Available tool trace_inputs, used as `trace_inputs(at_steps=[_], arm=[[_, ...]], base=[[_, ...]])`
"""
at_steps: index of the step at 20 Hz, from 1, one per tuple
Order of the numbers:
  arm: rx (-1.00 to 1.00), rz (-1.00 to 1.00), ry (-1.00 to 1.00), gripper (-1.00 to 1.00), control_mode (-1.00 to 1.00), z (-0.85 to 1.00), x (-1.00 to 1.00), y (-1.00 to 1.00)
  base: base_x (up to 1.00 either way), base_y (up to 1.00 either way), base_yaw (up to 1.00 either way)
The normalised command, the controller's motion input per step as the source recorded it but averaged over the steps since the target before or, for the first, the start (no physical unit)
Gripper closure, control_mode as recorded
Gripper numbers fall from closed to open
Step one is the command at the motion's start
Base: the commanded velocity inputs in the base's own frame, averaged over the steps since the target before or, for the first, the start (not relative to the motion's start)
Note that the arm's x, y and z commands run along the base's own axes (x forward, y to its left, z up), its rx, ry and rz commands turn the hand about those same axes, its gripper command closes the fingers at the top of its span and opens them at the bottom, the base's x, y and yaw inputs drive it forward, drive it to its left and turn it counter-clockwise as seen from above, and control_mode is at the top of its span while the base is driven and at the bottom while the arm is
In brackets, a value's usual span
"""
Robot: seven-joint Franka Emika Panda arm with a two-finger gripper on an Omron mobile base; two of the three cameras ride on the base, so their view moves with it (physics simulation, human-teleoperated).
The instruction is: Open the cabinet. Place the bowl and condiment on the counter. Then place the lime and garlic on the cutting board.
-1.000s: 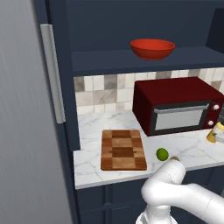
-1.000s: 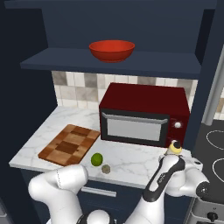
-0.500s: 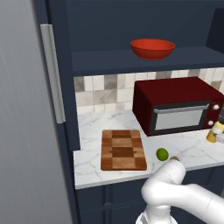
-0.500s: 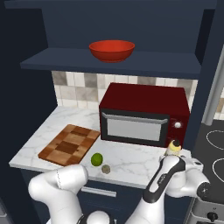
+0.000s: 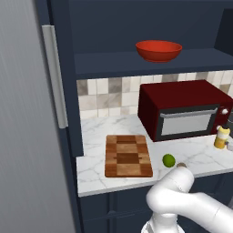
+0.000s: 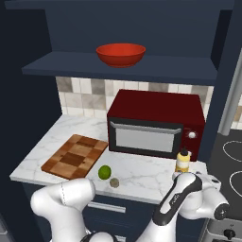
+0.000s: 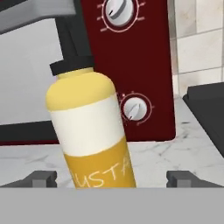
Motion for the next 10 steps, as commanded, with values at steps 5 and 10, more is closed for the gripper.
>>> trace_inputs(at_steps=[5, 10], arm=[[0.00, 0.00, -0.02, -1.00, -1.00, 0.02, -0.46, -0.01], [0.00, -0.03, -0.10, -1.00, -1.00, 0.39, -0.65, 0.10]], base=[[0.00, 0.00, 0.00], [0.00, 0.00, 0.00]])
